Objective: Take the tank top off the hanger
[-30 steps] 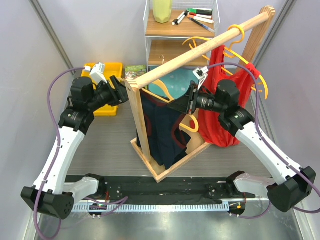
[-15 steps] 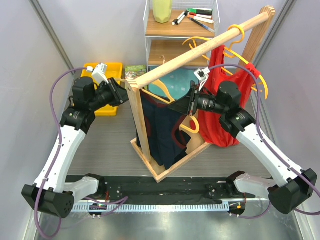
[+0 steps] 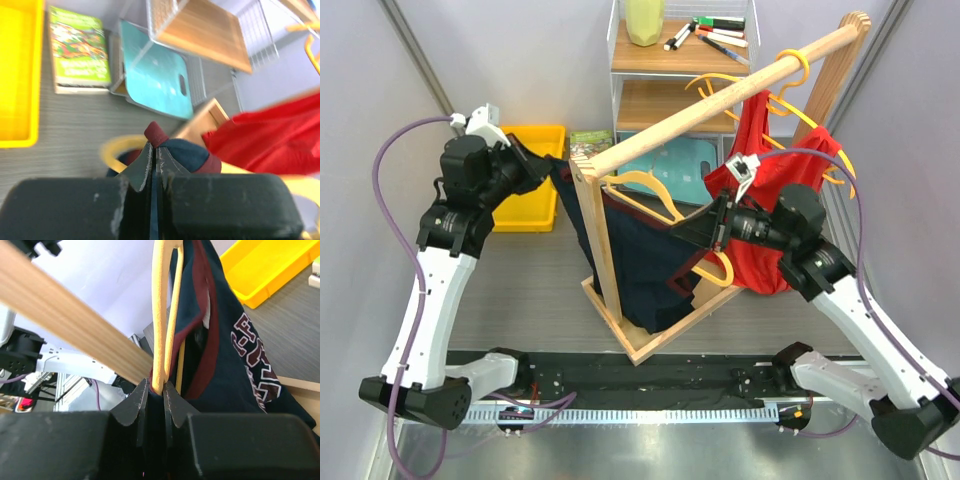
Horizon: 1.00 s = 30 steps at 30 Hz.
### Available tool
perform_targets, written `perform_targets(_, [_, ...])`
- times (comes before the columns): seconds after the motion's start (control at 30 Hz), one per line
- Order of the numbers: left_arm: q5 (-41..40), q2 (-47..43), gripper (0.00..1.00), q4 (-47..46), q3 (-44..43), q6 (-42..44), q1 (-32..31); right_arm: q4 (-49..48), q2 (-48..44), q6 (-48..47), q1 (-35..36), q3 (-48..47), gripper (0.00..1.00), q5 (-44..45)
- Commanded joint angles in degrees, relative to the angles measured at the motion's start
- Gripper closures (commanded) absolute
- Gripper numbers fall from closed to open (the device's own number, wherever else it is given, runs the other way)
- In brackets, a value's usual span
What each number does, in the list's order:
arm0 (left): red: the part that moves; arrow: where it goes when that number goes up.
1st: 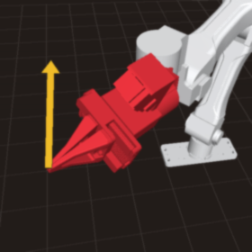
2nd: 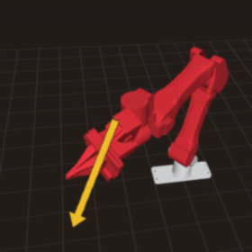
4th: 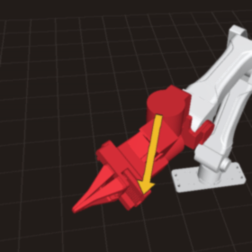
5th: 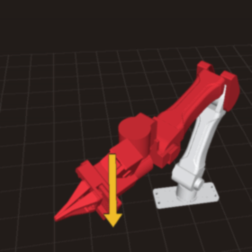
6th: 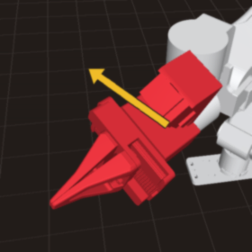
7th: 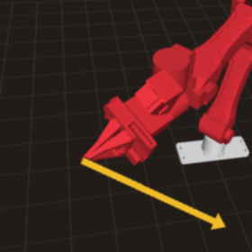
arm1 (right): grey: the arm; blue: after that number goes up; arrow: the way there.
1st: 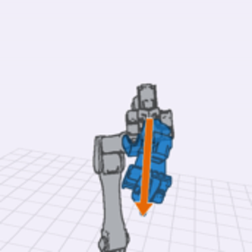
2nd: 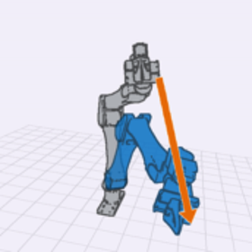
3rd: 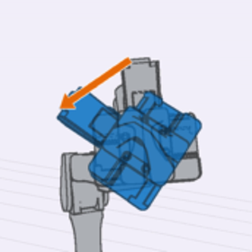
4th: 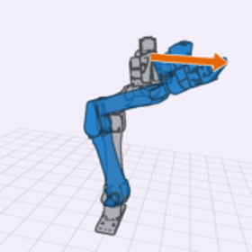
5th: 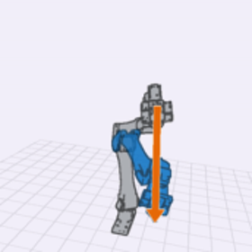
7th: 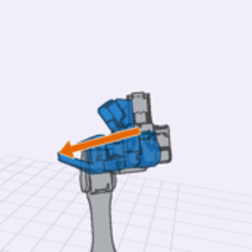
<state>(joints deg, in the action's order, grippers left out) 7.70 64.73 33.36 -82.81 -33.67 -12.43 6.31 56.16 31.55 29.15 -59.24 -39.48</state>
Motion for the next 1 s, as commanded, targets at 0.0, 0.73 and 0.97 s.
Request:
perform_targets(0.0, [-4.3,2.7,1.00,2.2,-2.2,0.7,2.0,0.8,-6.0,-1.8,0.2,1.1,0.99,1.9])
perform_targets(0.73, [9.7,3.6,1.00,-2.1,7.2,-2.1,3.1,-9.3,-10.7,2.9,0.3,4.1,0.99,7.0])
perform_targets(0.97, [13.1,2.8,1.00,0.1,6.6,-0.3,3.1,-11.2,-5.1,2.1,0.2,0.7,0.99,8.2])
